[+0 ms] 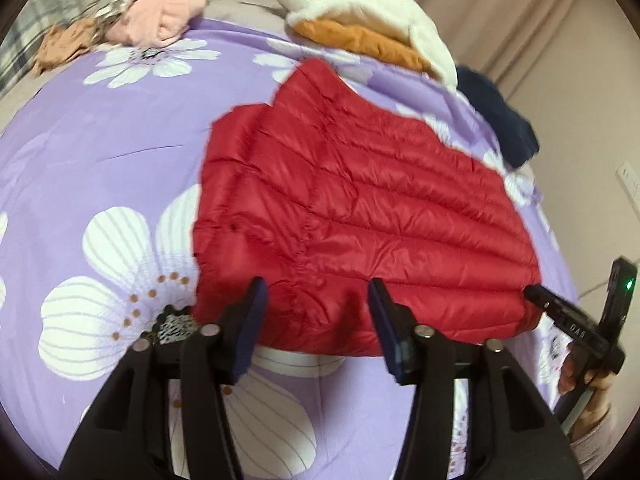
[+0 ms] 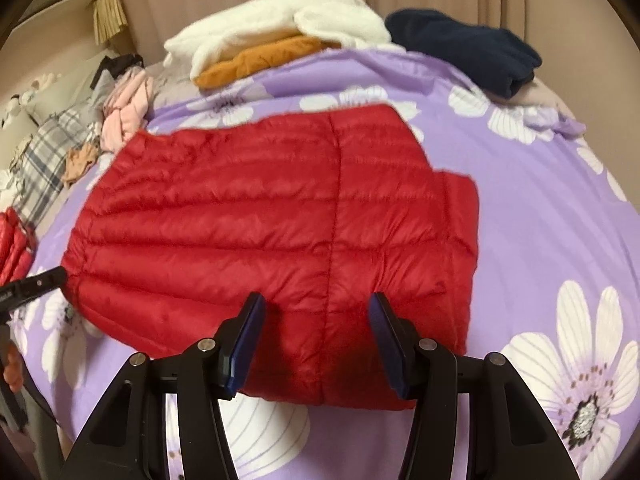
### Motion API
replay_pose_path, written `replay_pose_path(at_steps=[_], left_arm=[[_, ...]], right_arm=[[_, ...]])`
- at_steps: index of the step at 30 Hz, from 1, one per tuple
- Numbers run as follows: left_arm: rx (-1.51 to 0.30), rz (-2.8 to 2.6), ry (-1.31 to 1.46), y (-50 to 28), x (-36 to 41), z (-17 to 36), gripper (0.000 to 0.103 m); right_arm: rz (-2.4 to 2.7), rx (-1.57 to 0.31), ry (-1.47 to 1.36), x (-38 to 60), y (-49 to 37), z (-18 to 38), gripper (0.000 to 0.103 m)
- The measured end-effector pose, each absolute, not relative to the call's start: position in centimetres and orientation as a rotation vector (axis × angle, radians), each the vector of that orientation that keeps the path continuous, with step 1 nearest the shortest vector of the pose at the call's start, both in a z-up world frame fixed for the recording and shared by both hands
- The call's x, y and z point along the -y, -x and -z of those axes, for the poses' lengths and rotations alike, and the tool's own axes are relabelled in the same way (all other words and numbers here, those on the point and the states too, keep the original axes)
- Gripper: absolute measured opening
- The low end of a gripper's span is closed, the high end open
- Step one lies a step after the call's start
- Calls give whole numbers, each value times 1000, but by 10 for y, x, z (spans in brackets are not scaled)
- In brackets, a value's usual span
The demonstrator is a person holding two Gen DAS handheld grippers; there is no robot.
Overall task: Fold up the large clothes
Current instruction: 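Roll the left gripper and grasp the side edge of the folded jacket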
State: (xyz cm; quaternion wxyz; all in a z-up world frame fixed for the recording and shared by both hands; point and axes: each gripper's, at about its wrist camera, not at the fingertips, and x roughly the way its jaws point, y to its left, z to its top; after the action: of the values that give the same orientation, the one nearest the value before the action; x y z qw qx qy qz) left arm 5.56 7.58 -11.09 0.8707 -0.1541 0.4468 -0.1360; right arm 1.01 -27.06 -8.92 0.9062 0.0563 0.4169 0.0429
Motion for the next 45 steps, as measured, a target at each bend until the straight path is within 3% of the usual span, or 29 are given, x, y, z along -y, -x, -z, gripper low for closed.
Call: replay_pose_path(at_steps=[15, 26, 31, 45], left_arm=[[-988, 412, 856, -63, -101, 138, 77], [-996, 439, 979, -82, -101, 151, 82], [-991, 467, 1042, -92, -103, 151, 91], [-1000, 546, 1030, -117, -90, 143, 94]], right_arm=[[-227, -772, -91, 228, -27, 69, 54], [-269, -747, -104, 214, -34, 63, 54], [-280, -720, -144, 216, -39, 55, 54], [-282, -812, -122, 201, -55, 78, 54]])
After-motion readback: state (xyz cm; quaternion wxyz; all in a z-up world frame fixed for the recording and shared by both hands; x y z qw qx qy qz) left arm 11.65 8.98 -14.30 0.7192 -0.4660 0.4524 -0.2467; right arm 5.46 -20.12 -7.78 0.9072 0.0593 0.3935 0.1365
